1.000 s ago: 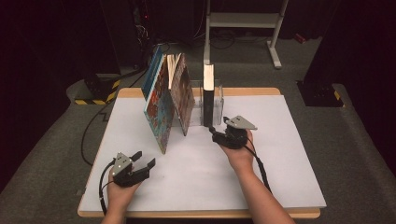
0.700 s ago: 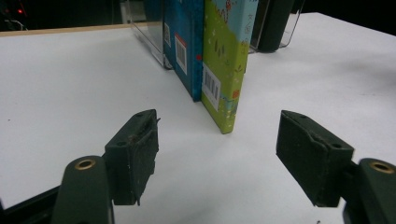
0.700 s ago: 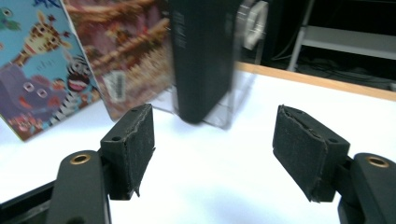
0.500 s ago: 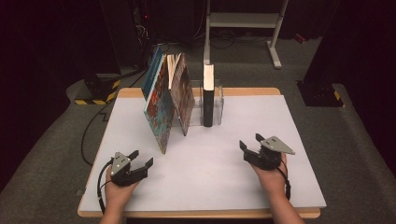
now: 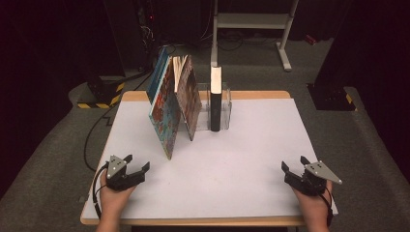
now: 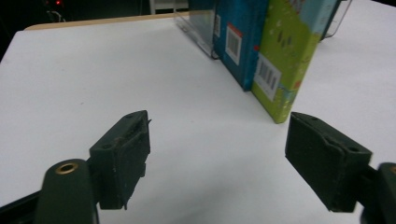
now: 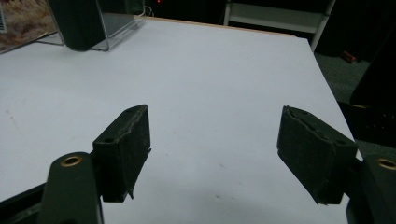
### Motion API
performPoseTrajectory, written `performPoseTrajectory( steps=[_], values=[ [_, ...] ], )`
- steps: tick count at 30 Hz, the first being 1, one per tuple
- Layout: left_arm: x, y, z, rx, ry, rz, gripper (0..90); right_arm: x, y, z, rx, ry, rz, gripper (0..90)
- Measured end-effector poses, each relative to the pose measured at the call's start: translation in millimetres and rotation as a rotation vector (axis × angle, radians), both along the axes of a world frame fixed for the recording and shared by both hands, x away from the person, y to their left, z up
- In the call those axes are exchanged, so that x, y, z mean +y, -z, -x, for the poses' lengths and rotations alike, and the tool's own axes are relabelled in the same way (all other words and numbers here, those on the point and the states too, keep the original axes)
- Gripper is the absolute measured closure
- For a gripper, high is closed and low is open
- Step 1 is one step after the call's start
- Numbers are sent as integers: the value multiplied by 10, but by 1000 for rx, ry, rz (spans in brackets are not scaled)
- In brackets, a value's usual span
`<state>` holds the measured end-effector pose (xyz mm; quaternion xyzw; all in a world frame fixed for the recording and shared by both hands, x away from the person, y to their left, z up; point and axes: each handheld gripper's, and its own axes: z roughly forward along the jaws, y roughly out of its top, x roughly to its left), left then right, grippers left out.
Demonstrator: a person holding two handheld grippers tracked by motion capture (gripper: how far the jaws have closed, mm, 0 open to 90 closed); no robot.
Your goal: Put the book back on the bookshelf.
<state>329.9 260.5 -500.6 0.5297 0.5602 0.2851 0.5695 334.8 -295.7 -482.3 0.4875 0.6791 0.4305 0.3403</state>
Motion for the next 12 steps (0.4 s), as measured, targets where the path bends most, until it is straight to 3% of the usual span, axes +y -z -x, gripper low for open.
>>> performPoseTrajectory(
  steps=[12],
  values=[
    [16, -12, 27, -9, -15, -6, 192, -4, 7, -26, 8, 1, -21, 246]
  ],
)
